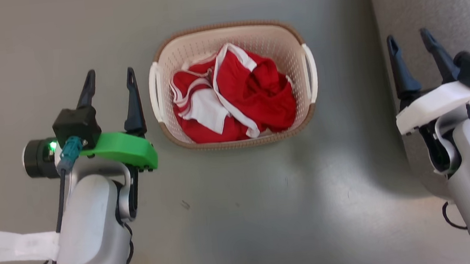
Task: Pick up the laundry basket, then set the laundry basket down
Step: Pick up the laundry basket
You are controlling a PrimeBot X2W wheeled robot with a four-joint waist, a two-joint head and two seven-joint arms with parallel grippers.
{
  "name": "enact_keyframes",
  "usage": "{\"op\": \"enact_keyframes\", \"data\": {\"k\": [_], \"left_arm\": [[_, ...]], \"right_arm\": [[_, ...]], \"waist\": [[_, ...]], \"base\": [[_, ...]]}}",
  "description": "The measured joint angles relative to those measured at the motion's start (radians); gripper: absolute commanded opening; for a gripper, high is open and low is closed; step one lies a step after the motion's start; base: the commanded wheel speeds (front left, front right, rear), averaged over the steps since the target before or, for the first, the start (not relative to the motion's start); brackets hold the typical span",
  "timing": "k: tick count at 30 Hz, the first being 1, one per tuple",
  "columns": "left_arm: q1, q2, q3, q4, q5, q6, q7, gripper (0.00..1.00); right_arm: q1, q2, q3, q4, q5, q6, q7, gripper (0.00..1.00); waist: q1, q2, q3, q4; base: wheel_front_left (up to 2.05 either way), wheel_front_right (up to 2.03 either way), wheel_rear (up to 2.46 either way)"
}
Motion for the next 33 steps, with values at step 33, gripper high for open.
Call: {"op": "enact_keyframes", "data": {"k": [33], "left_arm": [[-0.4, -0.021, -0.042, 0.263, -0.035, -0.057, 0.033, 1.0]], "right_arm": [[-0.327, 0.067, 0.052, 0.197, -0.023, 0.045, -0.004, 1.0]], "waist": [[0.0, 0.0, 0.397, -0.009]], "base": [[0.0, 0.0, 0.0]]}}
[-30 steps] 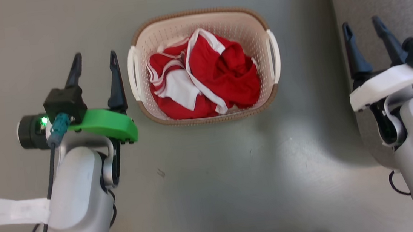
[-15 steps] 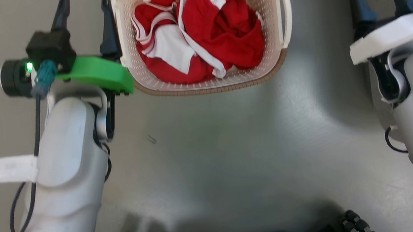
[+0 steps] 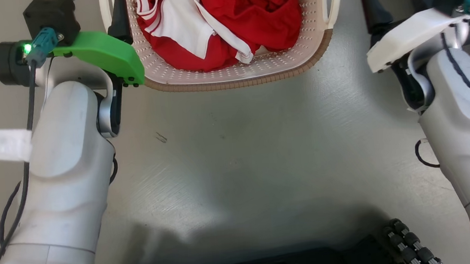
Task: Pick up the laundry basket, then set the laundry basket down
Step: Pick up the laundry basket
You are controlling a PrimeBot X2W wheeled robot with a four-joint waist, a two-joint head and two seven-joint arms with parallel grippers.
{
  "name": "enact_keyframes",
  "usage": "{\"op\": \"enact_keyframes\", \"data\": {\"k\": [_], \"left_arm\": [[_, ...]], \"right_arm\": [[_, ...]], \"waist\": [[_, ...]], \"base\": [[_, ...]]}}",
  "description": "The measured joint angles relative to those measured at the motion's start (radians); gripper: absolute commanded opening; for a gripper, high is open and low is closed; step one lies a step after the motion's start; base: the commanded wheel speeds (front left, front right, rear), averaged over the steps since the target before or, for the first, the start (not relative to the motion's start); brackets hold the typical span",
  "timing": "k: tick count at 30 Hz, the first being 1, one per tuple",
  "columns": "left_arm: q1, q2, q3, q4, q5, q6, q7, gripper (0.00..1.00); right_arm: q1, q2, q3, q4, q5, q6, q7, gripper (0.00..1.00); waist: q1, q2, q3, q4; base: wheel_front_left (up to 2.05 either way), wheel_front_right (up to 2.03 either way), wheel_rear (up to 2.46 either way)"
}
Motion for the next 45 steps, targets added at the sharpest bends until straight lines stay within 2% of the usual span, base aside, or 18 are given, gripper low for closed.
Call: {"op": "enact_keyframes", "data": {"k": [12, 34, 35, 36, 37, 45], "left_arm": [[-0.081, -0.002, -0.012, 0.138, -0.056, -0.033, 0.06, 1.0], [-0.195, -0.003, -0.011, 0.356, -0.107, -0.051, 0.123, 1.0], [-0.195, -0.003, -0.011, 0.356, -0.107, -0.051, 0.123, 0.73], [-0.195, -0.003, -0.012, 0.365, -0.107, -0.051, 0.128, 0.0], [-0.195, -0.003, -0.012, 0.369, -0.108, -0.052, 0.13, 0.0], [-0.216, -0.014, -0.015, 0.399, -0.137, -0.068, 0.116, 0.0]], "right_arm": [[-0.083, 0.026, 0.045, 0.122, -0.017, 0.016, 0.0, 1.0], [-0.205, 0.06, 0.117, 0.317, -0.015, 0.035, 0.0, 1.0], [-0.205, 0.06, 0.117, 0.317, -0.015, 0.035, 0.0, 1.0], [-0.207, 0.061, 0.121, 0.324, -0.015, 0.035, 0.0, 0.35], [-0.211, 0.062, 0.123, 0.331, -0.013, 0.035, 0.0, 0.0], [-0.242, 0.086, 0.128, 0.368, 0.009, 0.043, -0.001, 0.0]], "waist": [[0.0, 0.0, 0.039, -0.015], [-0.0001, 0.0, 0.116, -0.032], [-0.0001, 0.0, 0.116, -0.032], [-0.0001, 0.0, 0.117, -0.032], [-0.0001, 0.0, 0.119, -0.032], [-0.0001, 0.0, 0.121, -0.034]], "base": [[0.0, 0.0, 0.0], [0.0, 0.0, 0.0], [0.0, 0.0, 0.0], [0.0, 0.0, 0.0], [0.0, 0.0, 0.0], [0.0, 0.0, 0.0]]}}
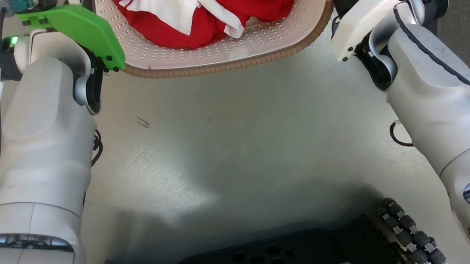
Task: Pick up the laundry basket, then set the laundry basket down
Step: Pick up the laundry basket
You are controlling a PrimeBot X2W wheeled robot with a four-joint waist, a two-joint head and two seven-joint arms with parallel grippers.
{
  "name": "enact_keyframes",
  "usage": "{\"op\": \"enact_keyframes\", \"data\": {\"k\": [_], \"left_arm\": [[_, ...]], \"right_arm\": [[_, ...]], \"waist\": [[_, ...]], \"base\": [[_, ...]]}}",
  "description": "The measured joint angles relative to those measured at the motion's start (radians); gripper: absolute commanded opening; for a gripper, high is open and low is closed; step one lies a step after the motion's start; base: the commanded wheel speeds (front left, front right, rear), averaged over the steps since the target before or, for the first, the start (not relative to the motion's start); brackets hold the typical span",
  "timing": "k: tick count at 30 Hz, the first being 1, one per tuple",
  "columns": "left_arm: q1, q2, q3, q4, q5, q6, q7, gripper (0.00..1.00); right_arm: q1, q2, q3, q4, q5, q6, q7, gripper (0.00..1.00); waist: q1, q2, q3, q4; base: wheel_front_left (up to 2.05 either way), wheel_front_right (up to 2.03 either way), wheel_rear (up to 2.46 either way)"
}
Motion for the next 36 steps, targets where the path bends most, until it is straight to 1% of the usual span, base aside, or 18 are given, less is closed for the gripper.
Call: {"op": "enact_keyframes", "data": {"k": [9, 19, 21, 23, 32, 36], "left_arm": [[0.003, -0.014, -0.009, 0.046, -0.035, -0.014, -0.028, 0.0], [0.066, -0.023, -0.035, 0.092, -0.102, -0.036, -0.044, 0.0], [0.086, -0.024, -0.043, 0.099, -0.112, -0.037, -0.04, 0.0], [0.106, -0.024, -0.053, 0.11, -0.131, -0.044, -0.029, 0.0], [0.174, -0.024, -0.081, 0.138, -0.181, -0.05, 0.018, 0.0], [0.208, -0.025, -0.094, 0.153, -0.208, -0.054, 0.04, 0.0]], "right_arm": [[0.002, 0.003, 0.0, 0.047, 0.017, 0.0, 0.0, 0.0], [0.033, 0.007, 0.021, 0.104, 0.022, 0.004, 0.0, 0.0], [0.051, 0.011, 0.032, 0.122, 0.028, 0.008, 0.0, 0.0], [0.068, 0.015, 0.043, 0.138, 0.03, 0.008, 0.0, 0.0], [0.129, 0.029, 0.091, 0.184, 0.05, 0.009, 0.002, 0.0], [0.16, 0.036, 0.102, 0.2, 0.077, 0.009, 0.015, 0.0]], "waist": [[0.0, 0.0, -0.039, -0.001], [0.0, 0.0001, -0.128, -0.002], [0.0, 0.0, -0.151, -0.001], [0.0, 0.0001, -0.175, -0.001], [0.0, 0.0, -0.293, 0.002], [-0.0001, 0.0001, -0.347, 0.002]], "base": [[0.0, 0.0, 0.0], [0.0, 0.0, 0.0], [0.0, 0.0, 0.0], [0.0, 0.0, 0.0], [0.0, 0.0, 0.0], [0.0, 0.0, 0.0]]}}
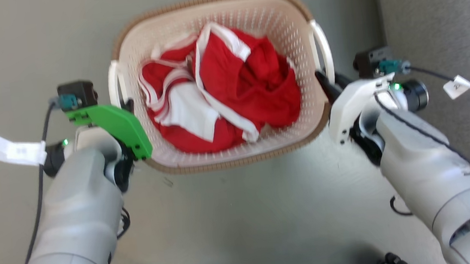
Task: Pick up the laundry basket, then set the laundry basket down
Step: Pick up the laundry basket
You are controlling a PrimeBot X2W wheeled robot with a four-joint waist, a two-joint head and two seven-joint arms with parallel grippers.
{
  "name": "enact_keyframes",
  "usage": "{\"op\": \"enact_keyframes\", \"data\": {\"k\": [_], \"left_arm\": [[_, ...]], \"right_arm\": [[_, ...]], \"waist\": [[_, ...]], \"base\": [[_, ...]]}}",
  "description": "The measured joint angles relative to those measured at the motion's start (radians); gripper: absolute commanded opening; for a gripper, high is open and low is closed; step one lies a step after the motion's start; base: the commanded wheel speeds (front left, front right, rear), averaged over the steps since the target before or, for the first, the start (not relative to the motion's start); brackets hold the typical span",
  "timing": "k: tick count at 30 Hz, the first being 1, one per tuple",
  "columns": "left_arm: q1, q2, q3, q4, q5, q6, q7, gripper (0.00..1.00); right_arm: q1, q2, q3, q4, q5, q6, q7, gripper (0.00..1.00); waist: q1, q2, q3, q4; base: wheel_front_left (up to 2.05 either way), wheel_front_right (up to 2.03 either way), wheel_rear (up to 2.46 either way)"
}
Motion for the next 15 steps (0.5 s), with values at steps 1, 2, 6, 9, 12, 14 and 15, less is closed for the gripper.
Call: {"op": "enact_keyframes", "data": {"k": [1, 2, 6, 9, 12, 14, 15], "left_arm": [[0.008, -0.001, -0.002, 0.004, -0.006, 0.0, 0.006, 0.0], [0.017, -0.001, -0.003, 0.005, -0.01, 0.0, 0.011, 0.0], [0.052, -0.002, -0.005, 0.012, -0.028, -0.003, 0.033, 0.0], [0.078, -0.002, -0.008, 0.017, -0.051, -0.003, 0.055, 0.0], [0.103, -0.003, -0.011, 0.025, -0.065, -0.005, 0.072, 0.0], [0.127, -0.004, -0.015, 0.032, -0.079, -0.007, 0.095, 0.0], [0.135, -0.004, -0.016, 0.034, -0.081, -0.007, 0.101, 0.0]], "right_arm": [[0.009, 0.002, 0.003, 0.003, 0.007, 0.0, 0.006, 0.0], [0.017, 0.003, 0.007, 0.007, 0.013, 0.0, 0.008, 0.0], [0.047, 0.007, 0.021, 0.015, 0.031, 0.0, 0.031, 0.0], [0.071, 0.012, 0.026, 0.019, 0.049, 0.0, 0.051, 0.0], [0.098, 0.016, 0.034, 0.024, 0.073, 0.0, 0.074, 0.0], [0.122, 0.019, 0.044, 0.026, 0.087, 0.0, 0.095, 0.0], [0.129, 0.019, 0.047, 0.026, 0.091, 0.0, 0.099, 0.0]], "waist": [[0.0, 0.0, -0.014, 0.0], [0.0, 0.0, -0.027, 0.0], [0.0, 0.0, -0.08, -0.003], [0.0, 0.0, -0.121, -0.006], [0.0, 0.0, -0.161, -0.009], [0.0, 0.0, -0.201, -0.013], [0.0, 0.0, -0.214, -0.014]], "base": [[0.0, 0.0, 0.0], [0.0, 0.0, 0.0], [0.0, 0.0, 0.0], [0.0, 0.0, 0.0], [0.0, 0.0, 0.0], [0.0, 0.0, 0.0], [0.0, 0.0, 0.0]]}}
